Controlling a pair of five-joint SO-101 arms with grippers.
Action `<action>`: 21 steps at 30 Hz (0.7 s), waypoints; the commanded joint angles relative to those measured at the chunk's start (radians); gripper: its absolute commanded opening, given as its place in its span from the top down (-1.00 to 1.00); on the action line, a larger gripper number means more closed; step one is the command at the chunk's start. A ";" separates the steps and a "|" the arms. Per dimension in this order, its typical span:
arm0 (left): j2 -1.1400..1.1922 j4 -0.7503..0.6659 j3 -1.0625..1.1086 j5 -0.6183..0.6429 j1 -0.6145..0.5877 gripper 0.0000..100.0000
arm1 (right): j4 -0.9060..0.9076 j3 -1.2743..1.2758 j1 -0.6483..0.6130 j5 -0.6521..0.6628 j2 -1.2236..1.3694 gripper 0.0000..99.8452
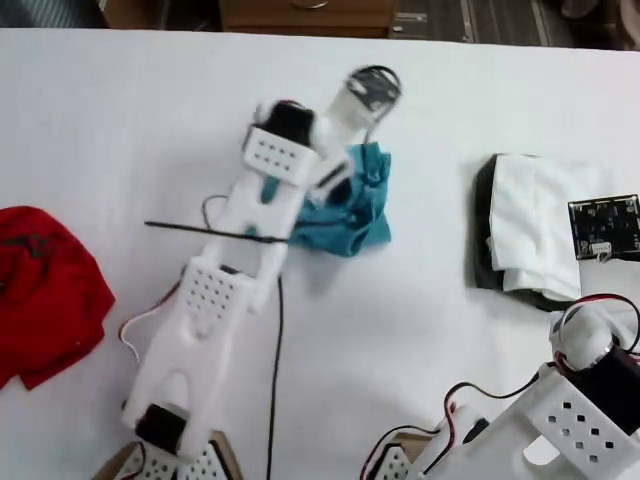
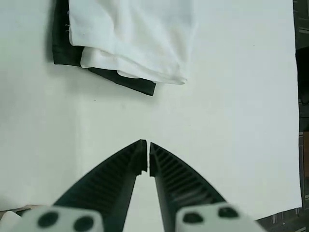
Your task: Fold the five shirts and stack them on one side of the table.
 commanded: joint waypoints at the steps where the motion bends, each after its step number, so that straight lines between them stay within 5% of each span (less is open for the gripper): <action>1: -0.077 0.068 -0.059 0.011 0.061 0.49 | -0.016 -0.003 -0.007 -0.006 -0.022 0.96; 21: 0.038 -0.069 -0.122 0.011 -0.078 0.49 | -0.016 -0.002 -0.007 -0.003 -0.022 0.96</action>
